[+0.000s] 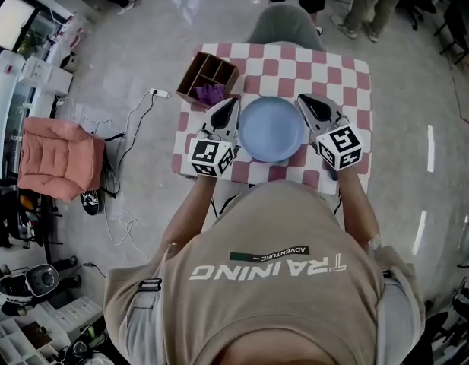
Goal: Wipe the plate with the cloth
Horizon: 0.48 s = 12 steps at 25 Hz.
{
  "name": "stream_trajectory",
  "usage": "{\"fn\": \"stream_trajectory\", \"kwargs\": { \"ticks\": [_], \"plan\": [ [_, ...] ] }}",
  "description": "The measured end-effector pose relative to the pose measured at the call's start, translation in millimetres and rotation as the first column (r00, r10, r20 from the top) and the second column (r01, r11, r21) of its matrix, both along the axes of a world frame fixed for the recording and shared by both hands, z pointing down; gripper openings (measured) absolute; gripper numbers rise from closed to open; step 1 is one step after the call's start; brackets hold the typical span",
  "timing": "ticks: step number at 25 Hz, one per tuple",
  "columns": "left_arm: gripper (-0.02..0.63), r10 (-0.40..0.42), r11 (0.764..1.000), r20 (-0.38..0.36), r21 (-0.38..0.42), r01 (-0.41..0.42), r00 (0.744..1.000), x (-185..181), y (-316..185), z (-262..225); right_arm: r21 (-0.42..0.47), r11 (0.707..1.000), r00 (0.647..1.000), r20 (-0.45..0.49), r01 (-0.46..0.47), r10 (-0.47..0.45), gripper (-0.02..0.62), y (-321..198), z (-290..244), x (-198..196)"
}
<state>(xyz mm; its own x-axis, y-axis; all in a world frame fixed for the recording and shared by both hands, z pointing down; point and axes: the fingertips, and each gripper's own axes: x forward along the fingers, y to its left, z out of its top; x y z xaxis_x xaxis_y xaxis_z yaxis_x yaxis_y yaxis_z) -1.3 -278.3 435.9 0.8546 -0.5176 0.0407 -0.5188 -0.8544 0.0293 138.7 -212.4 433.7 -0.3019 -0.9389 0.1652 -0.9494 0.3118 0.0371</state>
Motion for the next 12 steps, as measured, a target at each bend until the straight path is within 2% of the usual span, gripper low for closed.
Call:
{"fn": "stream_trajectory", "kwargs": {
  "ticks": [12],
  "plan": [
    [0.015,0.052,0.998,0.059,-0.046,-0.049,0.997,7.7,8.6,30.4,-0.044,0.998,0.999,0.014,-0.04,0.04,0.018,7.8,16.7,9.7]
  ]
}}
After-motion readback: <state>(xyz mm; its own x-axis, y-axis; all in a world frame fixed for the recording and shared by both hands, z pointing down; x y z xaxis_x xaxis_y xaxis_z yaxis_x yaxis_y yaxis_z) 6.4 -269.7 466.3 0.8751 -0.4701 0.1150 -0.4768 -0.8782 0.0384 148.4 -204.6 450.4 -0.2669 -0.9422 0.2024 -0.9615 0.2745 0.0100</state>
